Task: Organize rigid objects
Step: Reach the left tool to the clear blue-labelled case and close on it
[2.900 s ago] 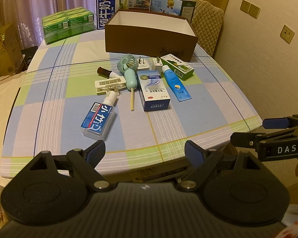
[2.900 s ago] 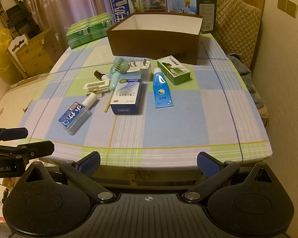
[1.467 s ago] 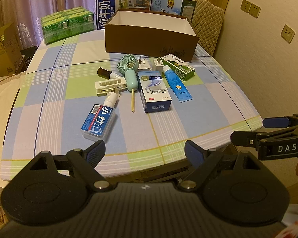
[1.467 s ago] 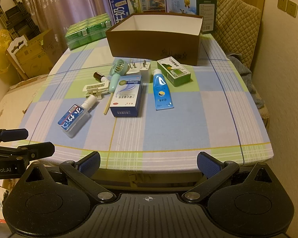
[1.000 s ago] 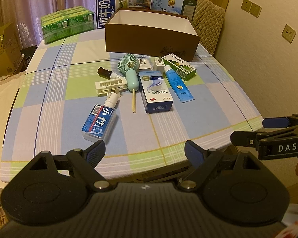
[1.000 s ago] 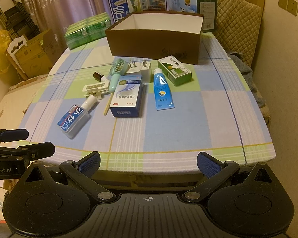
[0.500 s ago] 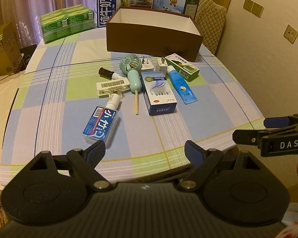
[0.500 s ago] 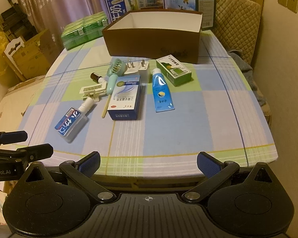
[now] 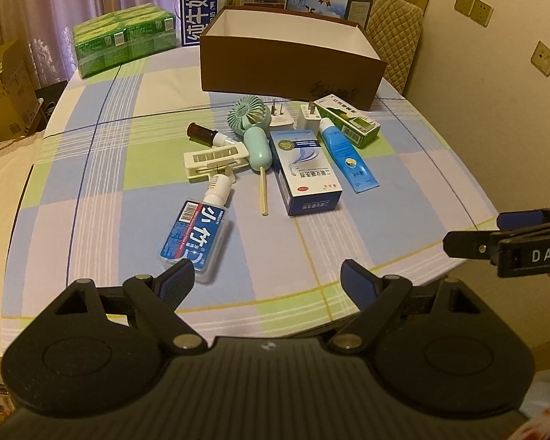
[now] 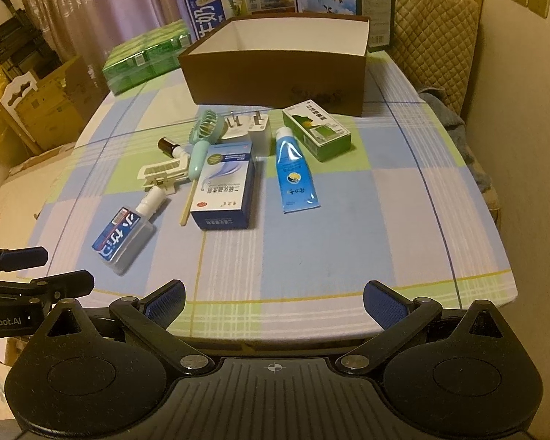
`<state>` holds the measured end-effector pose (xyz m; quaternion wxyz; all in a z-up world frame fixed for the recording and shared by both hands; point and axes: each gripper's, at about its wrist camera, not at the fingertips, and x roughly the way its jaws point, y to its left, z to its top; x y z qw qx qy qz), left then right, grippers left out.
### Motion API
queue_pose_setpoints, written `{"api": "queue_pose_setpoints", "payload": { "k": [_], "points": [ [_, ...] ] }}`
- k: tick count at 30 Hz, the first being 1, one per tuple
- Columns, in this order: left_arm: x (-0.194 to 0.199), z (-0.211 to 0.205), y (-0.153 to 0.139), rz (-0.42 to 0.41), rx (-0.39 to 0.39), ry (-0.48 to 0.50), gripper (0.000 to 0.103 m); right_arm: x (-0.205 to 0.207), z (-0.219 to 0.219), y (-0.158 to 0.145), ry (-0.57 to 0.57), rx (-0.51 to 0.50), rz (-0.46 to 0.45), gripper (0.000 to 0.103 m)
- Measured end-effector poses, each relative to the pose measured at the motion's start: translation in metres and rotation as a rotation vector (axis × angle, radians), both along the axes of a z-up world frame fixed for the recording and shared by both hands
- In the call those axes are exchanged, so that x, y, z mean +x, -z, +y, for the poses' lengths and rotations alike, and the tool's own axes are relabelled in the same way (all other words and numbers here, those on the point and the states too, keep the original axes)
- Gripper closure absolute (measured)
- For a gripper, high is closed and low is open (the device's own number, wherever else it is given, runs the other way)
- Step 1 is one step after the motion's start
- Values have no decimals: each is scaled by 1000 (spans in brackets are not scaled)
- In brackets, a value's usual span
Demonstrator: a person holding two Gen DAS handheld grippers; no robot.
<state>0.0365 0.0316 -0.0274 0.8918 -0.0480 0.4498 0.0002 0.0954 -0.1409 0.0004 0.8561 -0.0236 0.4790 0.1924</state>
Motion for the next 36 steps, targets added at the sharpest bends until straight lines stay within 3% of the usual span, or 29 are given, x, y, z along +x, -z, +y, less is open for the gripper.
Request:
{"api": "queue_pose_setpoints", "payload": {
  "k": [11,22,28,36],
  "points": [
    [20,22,21,13,21,16,20,16,0,7,26,14,8,2],
    [54,56,64,51,60,83,30,34,-10,18,97,4,17,2],
    [75,62,80,76,82,134,31,38,-15,23,135,-8,28,2],
    [96,66,97,125,108,179,40,39,-20,30,184,-16,46,2]
  ]
}}
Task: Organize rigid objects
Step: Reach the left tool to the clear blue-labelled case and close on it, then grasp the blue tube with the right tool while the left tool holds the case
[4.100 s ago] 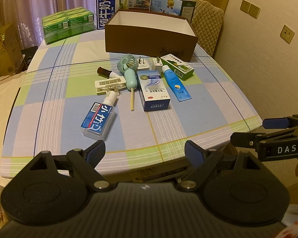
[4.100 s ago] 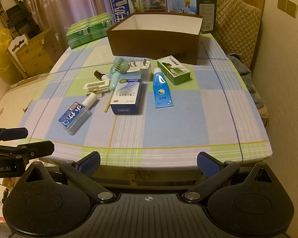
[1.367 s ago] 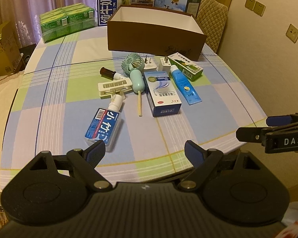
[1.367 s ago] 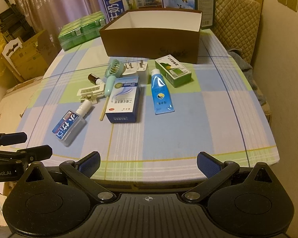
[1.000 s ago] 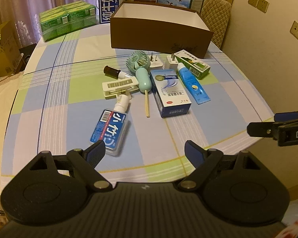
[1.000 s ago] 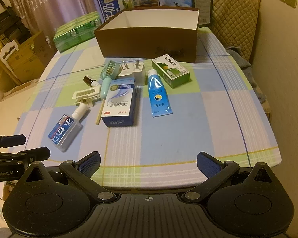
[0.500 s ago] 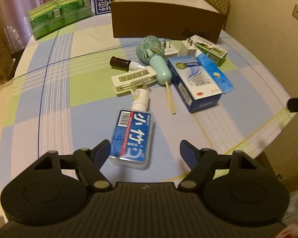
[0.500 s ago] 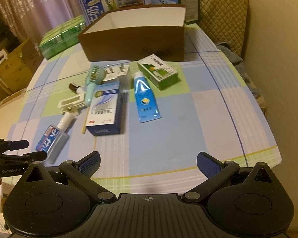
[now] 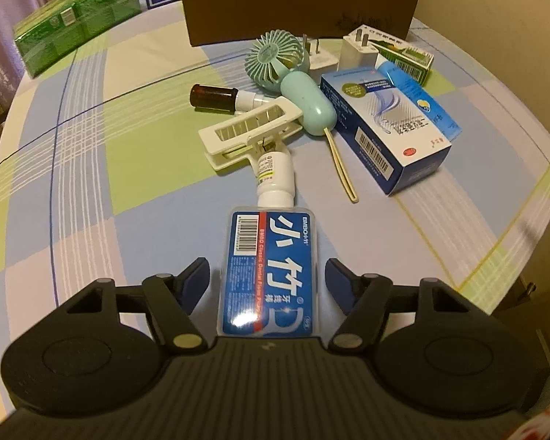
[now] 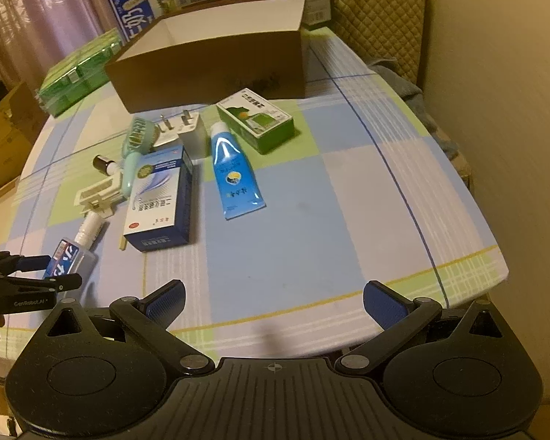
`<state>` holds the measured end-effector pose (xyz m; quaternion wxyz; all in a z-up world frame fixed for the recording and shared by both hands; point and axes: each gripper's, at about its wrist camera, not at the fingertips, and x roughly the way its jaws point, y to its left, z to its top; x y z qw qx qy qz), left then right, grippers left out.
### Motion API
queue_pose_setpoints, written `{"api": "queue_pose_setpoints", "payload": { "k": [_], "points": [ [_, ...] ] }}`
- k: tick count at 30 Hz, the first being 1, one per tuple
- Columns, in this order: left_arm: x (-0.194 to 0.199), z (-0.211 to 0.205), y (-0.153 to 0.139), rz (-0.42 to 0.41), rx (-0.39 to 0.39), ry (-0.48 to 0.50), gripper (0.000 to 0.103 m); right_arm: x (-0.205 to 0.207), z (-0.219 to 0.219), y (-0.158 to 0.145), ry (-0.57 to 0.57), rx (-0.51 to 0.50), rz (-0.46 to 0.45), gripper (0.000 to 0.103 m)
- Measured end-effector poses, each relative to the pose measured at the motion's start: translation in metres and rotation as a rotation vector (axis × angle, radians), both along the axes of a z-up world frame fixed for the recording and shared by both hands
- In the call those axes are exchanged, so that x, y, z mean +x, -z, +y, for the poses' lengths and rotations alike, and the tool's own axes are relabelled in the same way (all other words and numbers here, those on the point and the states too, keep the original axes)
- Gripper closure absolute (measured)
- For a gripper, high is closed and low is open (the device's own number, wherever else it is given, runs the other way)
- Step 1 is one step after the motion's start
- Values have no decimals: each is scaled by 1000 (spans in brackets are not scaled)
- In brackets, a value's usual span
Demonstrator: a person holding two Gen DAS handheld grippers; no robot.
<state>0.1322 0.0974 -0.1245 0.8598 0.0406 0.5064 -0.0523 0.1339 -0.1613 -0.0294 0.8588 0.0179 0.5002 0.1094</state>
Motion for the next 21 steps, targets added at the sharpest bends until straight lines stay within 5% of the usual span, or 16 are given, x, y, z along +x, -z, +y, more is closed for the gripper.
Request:
{"api": "queue_pose_setpoints", "payload": {
  "k": [6,21],
  "points": [
    [8,-2,8,17,4,17,50,-1,2,3,16,-3,3,2],
    [-21,6,-17,-59,-15,-53,51,-1,25,6,-70,6,-53,5]
  ]
}}
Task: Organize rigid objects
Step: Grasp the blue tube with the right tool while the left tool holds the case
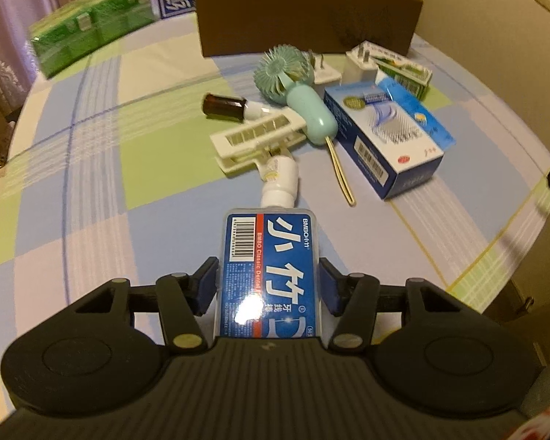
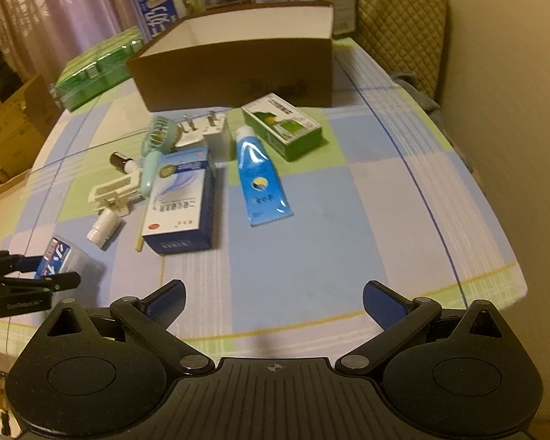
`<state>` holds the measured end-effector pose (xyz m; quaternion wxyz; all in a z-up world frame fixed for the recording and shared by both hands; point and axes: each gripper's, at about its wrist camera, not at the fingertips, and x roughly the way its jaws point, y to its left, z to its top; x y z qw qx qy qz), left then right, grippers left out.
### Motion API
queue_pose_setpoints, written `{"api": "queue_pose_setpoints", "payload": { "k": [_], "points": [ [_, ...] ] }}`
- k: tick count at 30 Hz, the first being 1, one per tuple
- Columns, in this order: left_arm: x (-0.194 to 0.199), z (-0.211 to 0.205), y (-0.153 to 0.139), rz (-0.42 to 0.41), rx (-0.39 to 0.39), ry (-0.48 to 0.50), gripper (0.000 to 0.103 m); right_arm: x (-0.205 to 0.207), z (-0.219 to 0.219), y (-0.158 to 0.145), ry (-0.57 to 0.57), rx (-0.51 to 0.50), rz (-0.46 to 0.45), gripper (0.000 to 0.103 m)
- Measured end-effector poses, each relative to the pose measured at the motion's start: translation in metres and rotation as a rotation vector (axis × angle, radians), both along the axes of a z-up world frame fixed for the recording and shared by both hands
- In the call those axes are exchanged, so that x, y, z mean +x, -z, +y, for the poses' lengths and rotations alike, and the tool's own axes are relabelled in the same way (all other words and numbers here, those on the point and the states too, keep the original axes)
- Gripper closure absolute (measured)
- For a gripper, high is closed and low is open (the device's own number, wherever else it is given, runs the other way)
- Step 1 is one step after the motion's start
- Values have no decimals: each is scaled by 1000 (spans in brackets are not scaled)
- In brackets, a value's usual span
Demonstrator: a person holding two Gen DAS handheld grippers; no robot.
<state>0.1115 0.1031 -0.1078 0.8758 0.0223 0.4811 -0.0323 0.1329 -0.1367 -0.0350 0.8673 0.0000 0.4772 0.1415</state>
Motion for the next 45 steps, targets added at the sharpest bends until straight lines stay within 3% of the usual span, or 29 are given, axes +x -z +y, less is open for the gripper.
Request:
{"api": "queue_pose_setpoints", "payload": {
  "k": [10,21,31,38,45],
  "points": [
    [15,6,-39,-59,-17,-84,51,35,16,2,-103,4,-78,35],
    [58,8,-48,-55,-26,-175,51,114,40,29,-209,31,-93,55],
    [97,9,-41,-18,-26,-229,51,163,53,69,-237,-16,-53,56],
    [114,9,-37,2,-20,-236,51,171,62,81,-227,-65,-58,57],
    [124,7,-35,10,-24,-230,51,171,69,87,-230,-108,-81,65]
  ]
}}
